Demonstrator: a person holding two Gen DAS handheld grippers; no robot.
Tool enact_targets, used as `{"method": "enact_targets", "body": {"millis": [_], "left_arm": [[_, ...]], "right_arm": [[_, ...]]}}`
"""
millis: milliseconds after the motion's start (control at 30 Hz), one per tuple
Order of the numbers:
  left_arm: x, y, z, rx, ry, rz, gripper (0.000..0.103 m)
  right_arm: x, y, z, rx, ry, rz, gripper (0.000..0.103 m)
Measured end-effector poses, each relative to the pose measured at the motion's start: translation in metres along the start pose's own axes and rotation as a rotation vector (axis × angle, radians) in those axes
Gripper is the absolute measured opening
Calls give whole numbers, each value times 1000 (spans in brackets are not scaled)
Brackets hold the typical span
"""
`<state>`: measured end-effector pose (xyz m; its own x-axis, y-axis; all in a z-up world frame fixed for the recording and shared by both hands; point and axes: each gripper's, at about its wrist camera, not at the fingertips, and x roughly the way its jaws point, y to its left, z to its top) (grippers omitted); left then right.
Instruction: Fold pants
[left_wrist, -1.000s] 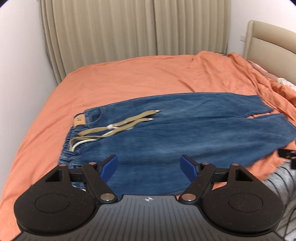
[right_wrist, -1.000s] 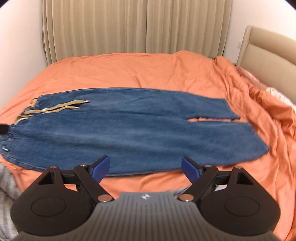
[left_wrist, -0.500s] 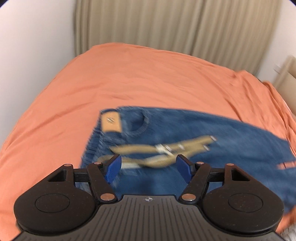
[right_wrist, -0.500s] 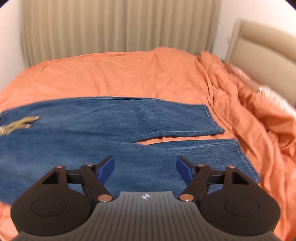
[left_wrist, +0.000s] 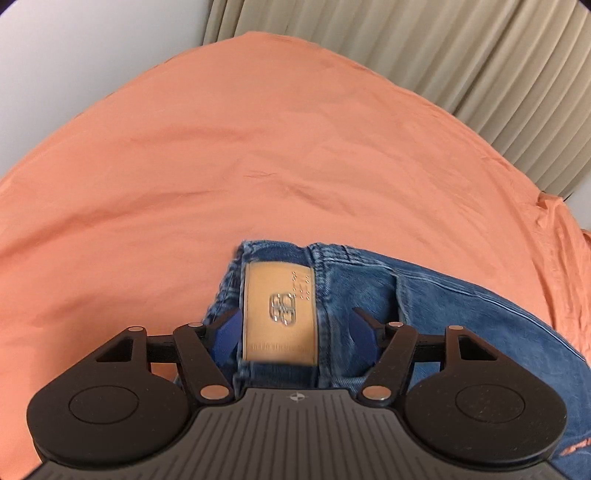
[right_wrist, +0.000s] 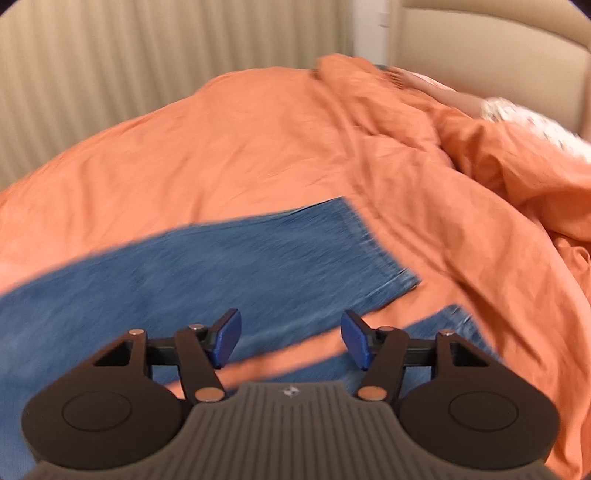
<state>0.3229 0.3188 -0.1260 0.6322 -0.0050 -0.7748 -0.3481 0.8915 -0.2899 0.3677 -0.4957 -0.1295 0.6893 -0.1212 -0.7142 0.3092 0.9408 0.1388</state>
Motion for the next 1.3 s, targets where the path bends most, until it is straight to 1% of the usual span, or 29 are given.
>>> {"method": "enact_targets", "body": {"millis": [33, 67, 100, 133, 200, 233, 267, 333, 367, 400, 467, 500, 533, 567, 600, 667, 733, 767, 800, 833, 867, 933, 967, 1000, 1033, 1133, 1167, 1267, 1300], "left_arm": [[6, -1, 1, 8, 12, 12, 69], [13, -2, 4, 19, 21, 22, 69], [17, -5, 4, 32, 27, 34, 69], [21, -8, 4, 46, 33, 47, 68], [27, -15, 5, 81, 40, 82, 68], [29, -18, 5, 93, 43, 96, 68], [31, -18, 5, 103, 46, 110, 68], [35, -21, 5, 119, 49, 132, 68], [37, -23, 5, 124, 51, 142, 68], [38, -24, 5, 128, 52, 151, 68], [40, -26, 5, 139, 55, 168, 68], [41, -29, 4, 153, 58, 178, 68], [43, -31, 4, 171, 60, 191, 68], [45, -34, 4, 188, 62, 203, 68], [46, -36, 4, 198, 62, 216, 70], [45, -39, 4, 207, 57, 248, 75], [40, -42, 5, 222, 50, 263, 79], [36, -43, 6, 229, 43, 264, 79], [31, -44, 7, 232, 30, 259, 79], [25, -45, 7, 233, 17, 255, 80], [18, -45, 6, 236, 7, 255, 80], [10, -47, 4, 253, 2, 266, 80], [6, -50, 2, 268, 3, 269, 80], [3, -51, 0, 283, 5, 269, 80], [-2, -52, -4, 296, 3, 268, 80], [-12, -57, -14, 316, -1, 259, 80], [-15, -59, -16, 321, -1, 258, 80], [-32, -62, -27, 321, 4, 256, 80], [-34, -63, -29, 319, 5, 255, 80]], "right_arm": [[0, 0, 0, 0, 0, 0, 58], [19, -20, 13, 78, 15, -40, 58], [28, -29, 18, 114, 26, -53, 58], [28, -29, 18, 114, 26, -53, 58], [48, -46, 22, 183, 62, -68, 54], [67, -62, 22, 258, 92, -71, 53], [73, -67, 20, 286, 102, -75, 51], [85, -75, 15, 325, 119, -87, 40], [85, -75, 15, 325, 119, -87, 23], [86, -77, 14, 328, 108, -103, 14], [73, -75, 21, 275, 2, -94, 11], [67, -69, 26, 203, -48, -105, 9], [67, -69, 26, 203, -48, -105, 9], [65, -64, 29, 146, -56, -132, 9], [70, -63, 31, 124, -31, -158, 9], [84, -62, 32, 98, 23, -181, 9], [87, -60, 33, 79, 35, -175, 11], [88, -59, 34, 64, 59, -164, 14], [88, -60, 36, 55, 68, -172, 23], [82, -63, 38, 54, 63, -171, 29], [72, -67, 40, 53, 56, -152, 37], [49, -79, 42, 15, 78, -145, 38], [49, -79, 42, 15, 78, -145, 37], [38, -90, 39, -5, 110, -144, 37], [32, -96, 36, -14, 119, -147, 38], [24, -109, 29, -7, 145, -127, 38], [20, -119, 19, 13, 171, -95, 37], [26, -122, 6, 31, 192, -52, 37], [26, -122, 6, 31, 192, -52, 37]]}}
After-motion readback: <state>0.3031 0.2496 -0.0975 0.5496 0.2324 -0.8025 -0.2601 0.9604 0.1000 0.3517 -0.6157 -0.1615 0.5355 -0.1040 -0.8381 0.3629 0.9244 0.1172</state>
